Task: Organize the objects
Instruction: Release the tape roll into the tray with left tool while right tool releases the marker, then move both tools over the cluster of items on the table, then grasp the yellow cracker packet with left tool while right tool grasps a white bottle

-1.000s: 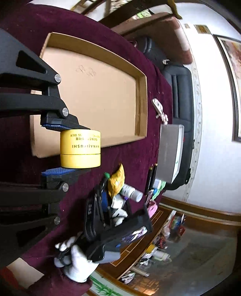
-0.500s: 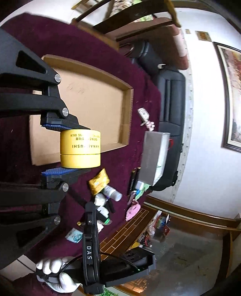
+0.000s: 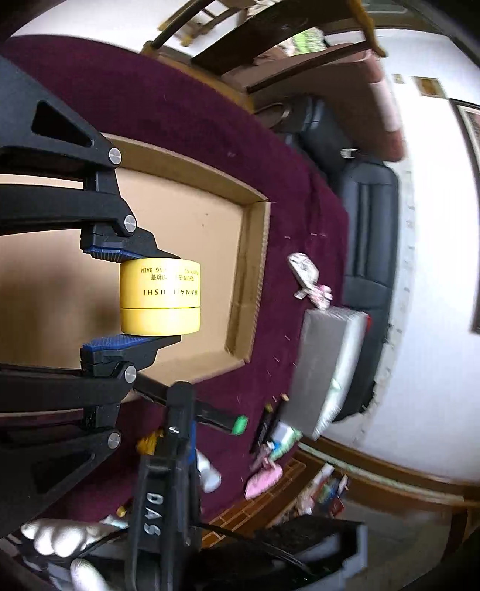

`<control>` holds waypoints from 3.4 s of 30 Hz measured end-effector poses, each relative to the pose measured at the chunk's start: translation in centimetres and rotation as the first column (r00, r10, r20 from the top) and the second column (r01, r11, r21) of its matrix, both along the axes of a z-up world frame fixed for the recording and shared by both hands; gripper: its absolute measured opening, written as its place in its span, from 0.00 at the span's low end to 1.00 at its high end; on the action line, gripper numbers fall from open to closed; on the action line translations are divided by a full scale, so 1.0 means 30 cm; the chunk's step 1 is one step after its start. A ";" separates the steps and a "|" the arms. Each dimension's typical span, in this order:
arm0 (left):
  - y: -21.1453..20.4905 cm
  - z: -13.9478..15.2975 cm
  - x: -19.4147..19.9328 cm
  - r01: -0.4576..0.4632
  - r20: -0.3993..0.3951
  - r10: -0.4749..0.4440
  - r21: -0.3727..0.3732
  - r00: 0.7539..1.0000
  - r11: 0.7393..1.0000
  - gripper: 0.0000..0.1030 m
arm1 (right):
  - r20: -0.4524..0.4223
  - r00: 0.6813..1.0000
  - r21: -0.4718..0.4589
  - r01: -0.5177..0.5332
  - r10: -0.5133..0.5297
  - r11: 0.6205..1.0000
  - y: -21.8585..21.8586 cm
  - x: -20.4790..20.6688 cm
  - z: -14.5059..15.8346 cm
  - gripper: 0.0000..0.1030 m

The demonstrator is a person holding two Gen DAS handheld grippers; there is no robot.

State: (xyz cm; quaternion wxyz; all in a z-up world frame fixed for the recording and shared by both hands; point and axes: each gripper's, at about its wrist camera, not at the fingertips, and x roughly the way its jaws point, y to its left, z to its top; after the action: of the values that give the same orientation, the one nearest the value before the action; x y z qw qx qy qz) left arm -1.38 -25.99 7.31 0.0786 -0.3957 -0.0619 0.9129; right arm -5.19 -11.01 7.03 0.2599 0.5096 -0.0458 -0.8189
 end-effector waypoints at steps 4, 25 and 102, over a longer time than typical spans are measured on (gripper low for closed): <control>0.003 -0.083 -0.120 -0.024 0.059 0.025 -0.009 0.998 1.000 0.27 | 0.061 0.997 0.057 0.033 -0.037 0.998 -0.039 -0.139 -0.086 0.13; -0.027 -0.071 -0.094 -0.090 0.015 0.089 0.192 0.996 0.977 0.35 | -0.017 0.970 -0.075 0.241 -0.243 0.968 0.117 -0.103 -0.046 0.23; 0.789 -0.222 -0.088 0.111 0.118 -0.099 -0.094 0.988 0.989 0.47 | -0.028 0.903 -0.254 0.408 -0.428 0.877 0.833 0.261 -0.093 0.49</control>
State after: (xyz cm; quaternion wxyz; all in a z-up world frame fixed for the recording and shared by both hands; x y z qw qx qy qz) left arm -4.03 -2.33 0.64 0.1029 -0.4527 0.0007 0.8857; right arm 2.64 13.97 4.26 0.1389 0.4174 -0.2436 -0.8644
